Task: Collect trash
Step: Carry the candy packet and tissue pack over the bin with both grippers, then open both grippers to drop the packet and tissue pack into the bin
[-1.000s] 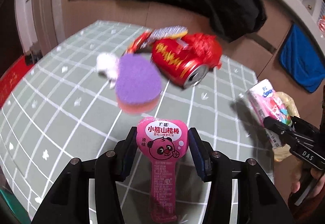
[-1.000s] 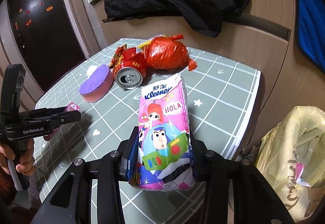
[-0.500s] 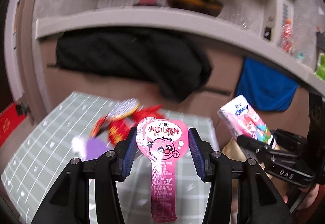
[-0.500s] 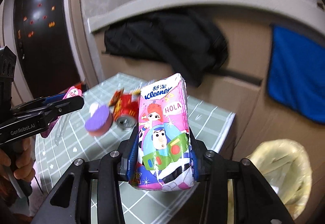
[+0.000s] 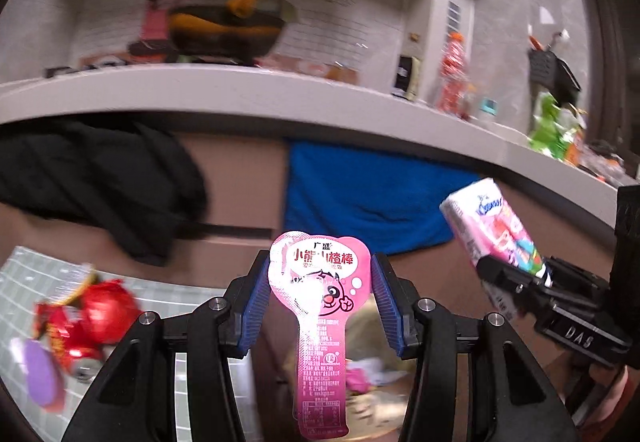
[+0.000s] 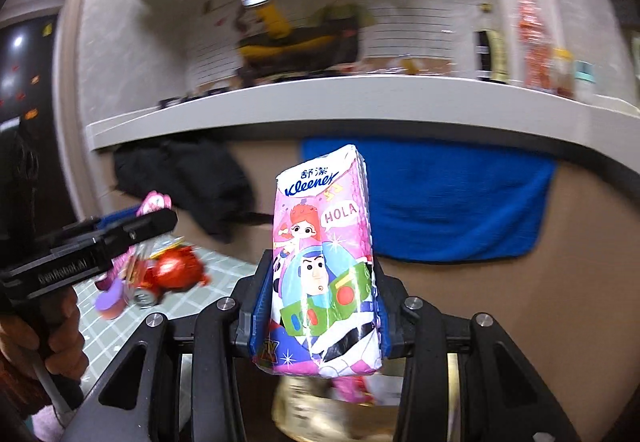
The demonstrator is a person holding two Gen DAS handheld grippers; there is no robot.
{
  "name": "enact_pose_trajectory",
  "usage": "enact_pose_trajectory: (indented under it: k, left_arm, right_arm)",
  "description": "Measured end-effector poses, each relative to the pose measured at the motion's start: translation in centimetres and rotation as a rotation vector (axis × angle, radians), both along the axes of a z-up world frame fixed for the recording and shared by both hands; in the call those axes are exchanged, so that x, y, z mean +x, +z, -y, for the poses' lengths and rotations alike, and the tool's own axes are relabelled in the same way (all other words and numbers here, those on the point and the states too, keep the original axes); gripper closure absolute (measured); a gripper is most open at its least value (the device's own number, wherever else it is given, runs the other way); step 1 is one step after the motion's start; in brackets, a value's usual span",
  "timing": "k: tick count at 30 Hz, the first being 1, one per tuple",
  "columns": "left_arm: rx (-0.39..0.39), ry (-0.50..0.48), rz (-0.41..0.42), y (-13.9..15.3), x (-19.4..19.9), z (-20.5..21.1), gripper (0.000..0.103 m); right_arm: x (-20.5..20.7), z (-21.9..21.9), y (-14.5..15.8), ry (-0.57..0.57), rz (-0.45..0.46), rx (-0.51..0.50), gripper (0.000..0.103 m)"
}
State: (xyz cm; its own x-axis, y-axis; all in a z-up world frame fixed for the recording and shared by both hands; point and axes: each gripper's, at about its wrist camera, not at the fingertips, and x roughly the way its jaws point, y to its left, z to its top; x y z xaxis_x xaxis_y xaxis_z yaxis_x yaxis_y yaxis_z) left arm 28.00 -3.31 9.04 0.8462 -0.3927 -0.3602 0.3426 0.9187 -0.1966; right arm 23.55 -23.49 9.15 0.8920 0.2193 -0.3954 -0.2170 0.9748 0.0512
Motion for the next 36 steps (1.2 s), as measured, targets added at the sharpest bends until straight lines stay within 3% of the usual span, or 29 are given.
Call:
enact_pose_trajectory:
  k: [7, 36]
  left_arm:
    - [0.034, -0.077, -0.085, -3.2, 2.3, 4.9, 0.053]
    - [0.085, -0.118, -0.253, -9.7, 6.6, 7.0, 0.052]
  right_arm:
    - [0.5, 4.2, -2.7, -0.073, -0.056, 0.037, 0.064]
    - [5.6, 5.2, -10.0, -0.086, -0.238, 0.108, 0.062]
